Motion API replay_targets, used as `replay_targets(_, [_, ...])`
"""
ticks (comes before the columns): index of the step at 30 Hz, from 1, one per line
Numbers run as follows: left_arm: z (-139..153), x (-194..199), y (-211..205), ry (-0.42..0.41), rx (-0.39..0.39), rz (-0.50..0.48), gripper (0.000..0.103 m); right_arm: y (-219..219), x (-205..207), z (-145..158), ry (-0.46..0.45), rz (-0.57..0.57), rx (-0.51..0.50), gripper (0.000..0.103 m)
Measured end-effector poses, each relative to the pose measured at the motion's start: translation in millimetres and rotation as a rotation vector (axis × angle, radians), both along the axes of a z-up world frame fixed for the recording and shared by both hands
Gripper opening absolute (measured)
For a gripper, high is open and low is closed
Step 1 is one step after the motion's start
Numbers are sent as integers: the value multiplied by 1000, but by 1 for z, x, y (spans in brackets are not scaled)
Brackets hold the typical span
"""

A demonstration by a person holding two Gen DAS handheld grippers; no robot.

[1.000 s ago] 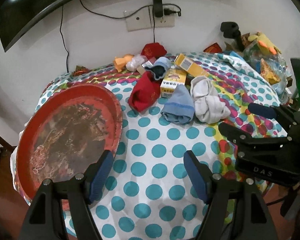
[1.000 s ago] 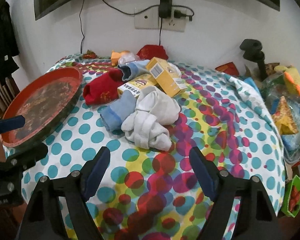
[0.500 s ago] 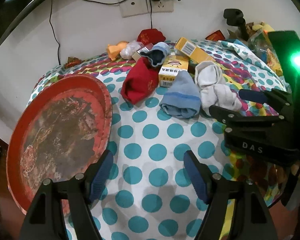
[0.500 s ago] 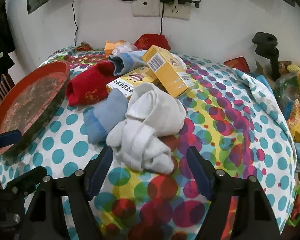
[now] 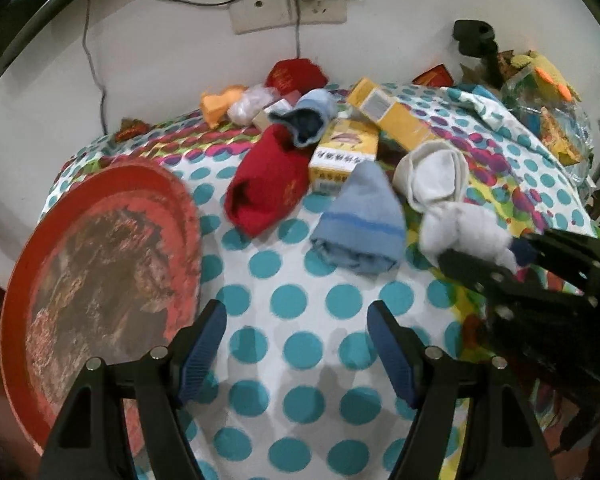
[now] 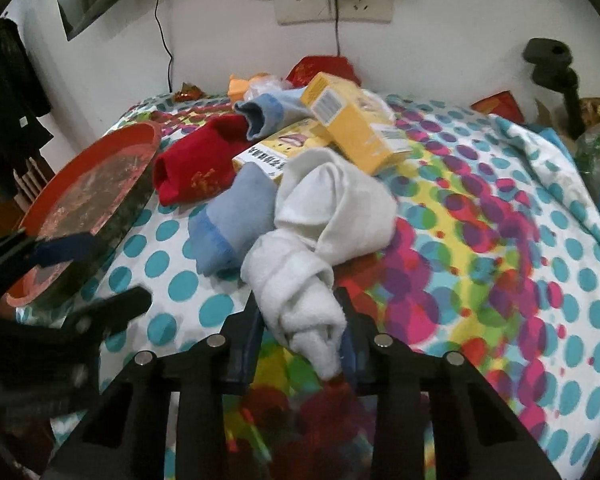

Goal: Organize objects
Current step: 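Grasp the white knotted sock with the right gripper while the left grasps the blue sock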

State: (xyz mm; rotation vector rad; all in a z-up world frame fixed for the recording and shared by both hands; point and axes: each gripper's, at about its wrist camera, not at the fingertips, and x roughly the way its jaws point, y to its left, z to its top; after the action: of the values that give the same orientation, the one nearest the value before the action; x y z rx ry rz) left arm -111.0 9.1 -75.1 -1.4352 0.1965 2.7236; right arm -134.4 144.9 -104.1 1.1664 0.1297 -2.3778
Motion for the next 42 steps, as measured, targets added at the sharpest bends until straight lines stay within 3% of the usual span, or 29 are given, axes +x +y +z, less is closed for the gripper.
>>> replay_targets(8, [-6,-26,30,16,-30,-81,75,51,5,13,7,-87,-12,31])
replay_targets(12, [-8,-42,37,26,-23,-111,75,81,-12,15,9,-179,-22,31])
replay_targets(17, [-16,-55,42,50,-73,-128,75,104,-45,20,12,-281,-72,31])
replay_targets(22, [-29,-63,41,-1,-32,-147,75,99,-73,17,22,-330,-86,31])
replay_targets(30, [-31,-68,32,12,54,-123,76,87,-93,9,31,-341,-61,32])
replay_targets(35, [-33,-69,32,38,63,-129,76,84,-98,0,6,-354,-38,32])
replay_targets(38, [-33,-68,30,41,75,-118,72,85,-102,-4,-7,-352,-38,33])
replay_targets(40, [-32,-67,30,39,101,-125,53,87,-104,-4,-14,-355,-55,33])
replay_targets(42, [-31,-66,33,45,91,-120,51,87,-105,-4,-14,-359,-56,33])
